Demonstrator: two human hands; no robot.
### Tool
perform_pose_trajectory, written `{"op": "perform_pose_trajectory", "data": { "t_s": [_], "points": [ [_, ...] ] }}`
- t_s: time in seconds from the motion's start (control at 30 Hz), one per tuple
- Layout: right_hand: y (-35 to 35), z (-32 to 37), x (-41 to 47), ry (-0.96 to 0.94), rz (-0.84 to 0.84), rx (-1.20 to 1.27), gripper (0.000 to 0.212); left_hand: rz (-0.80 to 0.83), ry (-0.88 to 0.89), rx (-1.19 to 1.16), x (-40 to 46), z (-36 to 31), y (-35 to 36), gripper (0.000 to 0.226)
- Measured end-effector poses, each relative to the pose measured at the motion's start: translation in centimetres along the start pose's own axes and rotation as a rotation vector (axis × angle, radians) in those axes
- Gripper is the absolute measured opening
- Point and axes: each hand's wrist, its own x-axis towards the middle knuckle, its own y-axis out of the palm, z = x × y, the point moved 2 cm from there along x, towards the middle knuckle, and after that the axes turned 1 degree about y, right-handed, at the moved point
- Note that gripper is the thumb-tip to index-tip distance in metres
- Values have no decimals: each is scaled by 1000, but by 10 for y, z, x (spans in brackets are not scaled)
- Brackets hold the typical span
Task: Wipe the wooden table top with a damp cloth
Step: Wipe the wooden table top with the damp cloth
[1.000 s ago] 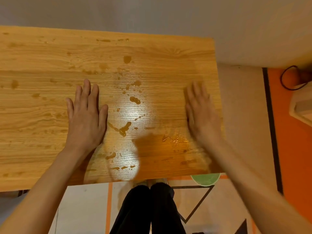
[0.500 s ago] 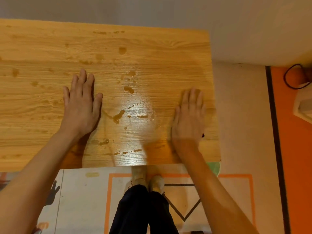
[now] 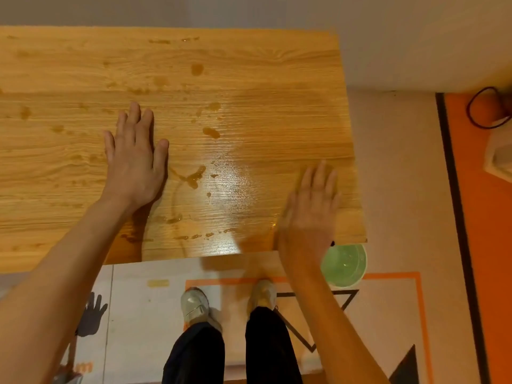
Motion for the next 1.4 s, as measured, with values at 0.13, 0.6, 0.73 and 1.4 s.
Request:
{"op": "perform_pose_trajectory", "data": {
  "t_s": [0.13,0.6,0.73,1.4],
  "points": [
    [28,95,-58,-459,120,71,57,8,9,-9,4,-3,1,60],
    [19,74,-70,-15,170,-140,66,20,31,-43,2,1,0,60],
    [27,82,-79,-430,51,-9,63,44,92,-161,-1,5,-7,60],
    [54,170,-115,-586,95,62,63,-181,11,-49,-114,157,-57,50]
  ]
}}
